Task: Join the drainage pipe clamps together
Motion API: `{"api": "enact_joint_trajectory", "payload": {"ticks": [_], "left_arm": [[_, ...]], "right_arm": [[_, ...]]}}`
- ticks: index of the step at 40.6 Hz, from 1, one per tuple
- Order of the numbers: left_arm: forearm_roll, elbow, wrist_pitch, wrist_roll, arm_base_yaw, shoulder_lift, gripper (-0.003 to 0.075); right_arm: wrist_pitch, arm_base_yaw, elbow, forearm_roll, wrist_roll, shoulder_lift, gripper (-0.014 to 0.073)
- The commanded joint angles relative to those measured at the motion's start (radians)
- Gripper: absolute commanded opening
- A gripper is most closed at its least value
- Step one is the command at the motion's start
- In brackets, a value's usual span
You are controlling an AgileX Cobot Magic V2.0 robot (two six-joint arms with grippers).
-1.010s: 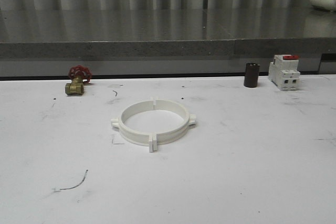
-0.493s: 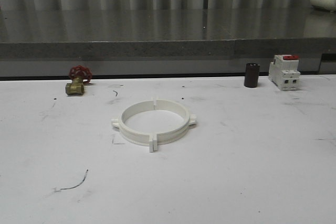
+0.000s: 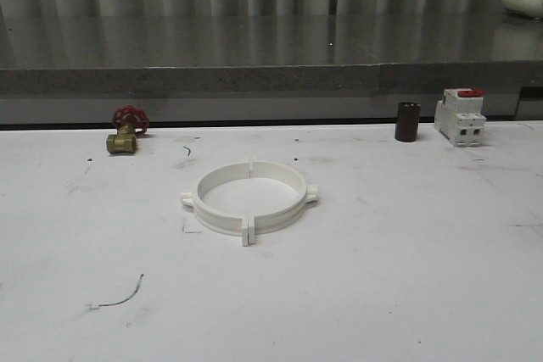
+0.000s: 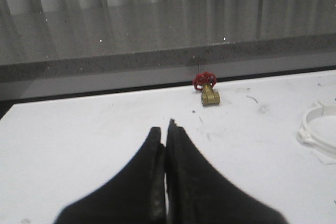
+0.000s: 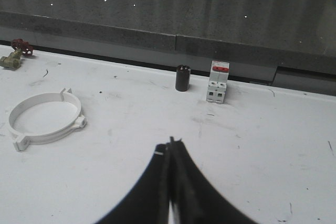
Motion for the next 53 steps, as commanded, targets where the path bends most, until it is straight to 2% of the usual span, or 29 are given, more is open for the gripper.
{"api": "enact_joint_trajectory", "payload": {"ticks": [1,5,7,43,49,53], "left_arm": [[-0.014,0.023,-0.128,0.004,0.003,-0.017,-0.002],[-0.02,0.071,-0.184,0.004,0.006,-0.019,-0.002],[-0.02,0.069,-0.145,0.004,0.006,-0.019,-0.002],[-0.02,0.069,-0.149,0.004,0.006,-0.019,-0.002],[-0.02,0.069,-0.149,0.004,0.006,-0.019,-0.002],[-0.02,0.069,-0.149,0.004,0.006,-0.019,-0.002]], "right_arm": [[-0.078,-0.005,-0.025,-0.006,-0.006,0.009,-0.0114],[-0.078,-0.005,-0.025,-0.006,-0.006,0.008,-0.0114],[-0.078,-0.005,-0.025,-0.006,-0.006,0.008,-0.0114],[-0.084,-0.005,0.001,-0.014,-0.006,0.005,-0.0114],[-0.216,-0.019,0.106,-0.02,-0.025,-0.002,-0.0114],[-0.285,-0.061,0.203,0.063,-0.067,-0.051,-0.0114]]}}
